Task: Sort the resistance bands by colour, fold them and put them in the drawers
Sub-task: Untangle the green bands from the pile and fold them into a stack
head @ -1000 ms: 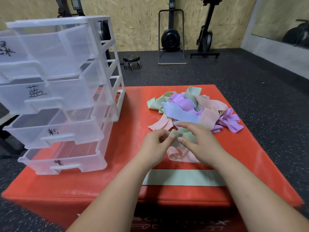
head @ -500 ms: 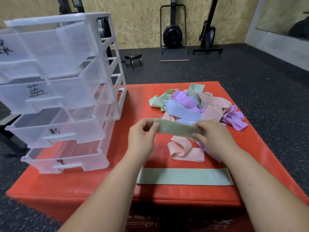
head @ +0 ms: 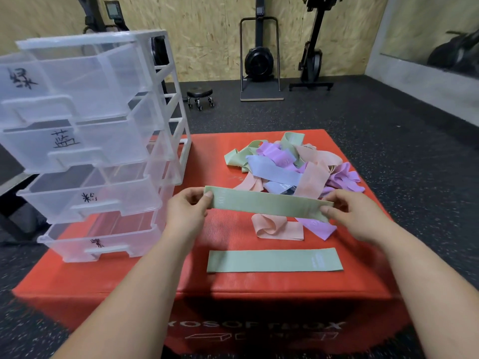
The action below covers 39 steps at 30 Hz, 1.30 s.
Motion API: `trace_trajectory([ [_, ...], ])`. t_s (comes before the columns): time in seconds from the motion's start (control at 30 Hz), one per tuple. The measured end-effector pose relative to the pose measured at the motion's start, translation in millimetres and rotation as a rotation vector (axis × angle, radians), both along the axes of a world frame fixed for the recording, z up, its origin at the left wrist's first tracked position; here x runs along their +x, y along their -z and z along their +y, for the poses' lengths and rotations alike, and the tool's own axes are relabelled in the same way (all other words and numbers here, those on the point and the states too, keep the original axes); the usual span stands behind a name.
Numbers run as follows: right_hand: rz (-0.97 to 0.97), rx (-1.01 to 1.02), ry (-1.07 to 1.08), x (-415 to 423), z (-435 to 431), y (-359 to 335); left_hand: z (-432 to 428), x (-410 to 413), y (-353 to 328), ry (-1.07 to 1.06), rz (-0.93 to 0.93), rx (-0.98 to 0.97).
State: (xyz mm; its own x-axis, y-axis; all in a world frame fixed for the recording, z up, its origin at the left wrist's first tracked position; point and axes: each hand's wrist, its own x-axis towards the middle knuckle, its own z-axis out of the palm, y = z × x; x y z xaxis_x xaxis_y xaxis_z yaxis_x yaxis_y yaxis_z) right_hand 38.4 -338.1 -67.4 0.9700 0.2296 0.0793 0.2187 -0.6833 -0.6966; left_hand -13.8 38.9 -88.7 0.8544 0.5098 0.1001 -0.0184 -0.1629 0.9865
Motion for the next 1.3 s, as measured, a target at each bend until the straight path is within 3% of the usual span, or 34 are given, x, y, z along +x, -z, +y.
trace_trajectory([
  [0.2,0.117,0.333,0.078,-24.6,-0.7,-3.6,1.7,-23.4,-1.0,0.088,0.148,-0.043],
  [0.37,0.169,0.382,0.118,-38.1,-7.6,0.1,1.8,-43.9,-1.1,0.112,0.236,0.021],
  [0.47,0.184,0.315,0.14,-43.2,-11.9,6.3,4.7,-52.3,1.5,0.141,0.296,0.158],
  [0.67,0.047,-0.051,0.124,-52.3,-10.1,23.5,5.4,-66.6,7.3,0.212,0.387,0.454],
  [0.83,-0.025,-0.213,0.099,-63.4,-4.6,36.2,-4.4,-76.5,13.3,0.26,0.442,0.814],
  [1.03,0.02,-0.279,0.052,-62.8,-9.9,31.5,-2.0,-76.5,11.7,0.265,0.366,0.844],
  [1.2,0.135,-0.264,-0.109,-65.8,-20.6,23.3,11.0,-79.5,8.1,0.551,0.394,0.867],
  [1.3,0.146,-0.317,-0.136,-66.2,-20.8,28.9,13.3,-79.8,7.4,0.569,0.405,0.978],
])
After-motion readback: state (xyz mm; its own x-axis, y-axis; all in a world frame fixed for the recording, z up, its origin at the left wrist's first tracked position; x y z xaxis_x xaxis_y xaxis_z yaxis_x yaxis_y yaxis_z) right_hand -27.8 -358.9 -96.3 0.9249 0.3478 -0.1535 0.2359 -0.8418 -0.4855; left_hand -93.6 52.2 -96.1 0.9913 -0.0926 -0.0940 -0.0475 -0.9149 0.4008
